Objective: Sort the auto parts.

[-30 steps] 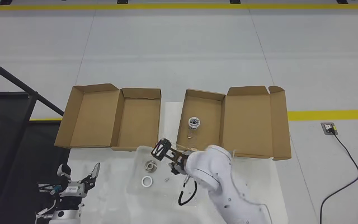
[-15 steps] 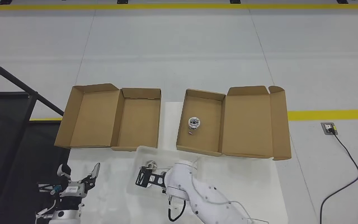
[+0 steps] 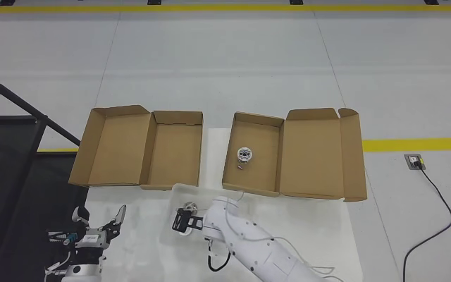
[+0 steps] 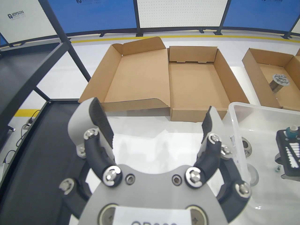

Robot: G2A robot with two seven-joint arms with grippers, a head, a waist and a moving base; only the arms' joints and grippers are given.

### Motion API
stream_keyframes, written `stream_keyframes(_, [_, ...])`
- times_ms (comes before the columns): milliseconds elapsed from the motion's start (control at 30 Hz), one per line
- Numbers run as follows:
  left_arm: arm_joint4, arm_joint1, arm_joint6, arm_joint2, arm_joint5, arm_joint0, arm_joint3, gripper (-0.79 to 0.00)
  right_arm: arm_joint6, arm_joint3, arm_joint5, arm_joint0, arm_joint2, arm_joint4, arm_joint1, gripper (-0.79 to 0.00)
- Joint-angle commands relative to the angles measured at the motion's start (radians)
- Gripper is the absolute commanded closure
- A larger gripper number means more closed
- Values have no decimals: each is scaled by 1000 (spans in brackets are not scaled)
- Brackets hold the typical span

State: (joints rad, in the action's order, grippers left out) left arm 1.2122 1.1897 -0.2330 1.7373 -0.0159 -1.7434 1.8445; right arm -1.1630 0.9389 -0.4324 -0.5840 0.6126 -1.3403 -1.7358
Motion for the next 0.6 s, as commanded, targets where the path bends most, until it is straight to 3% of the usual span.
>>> stream_keyframes(0, [0,0,0,0,0,0,0,-785,6,-23,3,10,-8,0,-7,-231])
stream_keyframes(433, [0,0,0,0,0,0,0,-785,47,-147,26,58,-49,-11,-55,-188])
stream_keyframes(567, [0,0,0,0,0,0,0,-785,60,-174,29,68,-50,-8,-64,0])
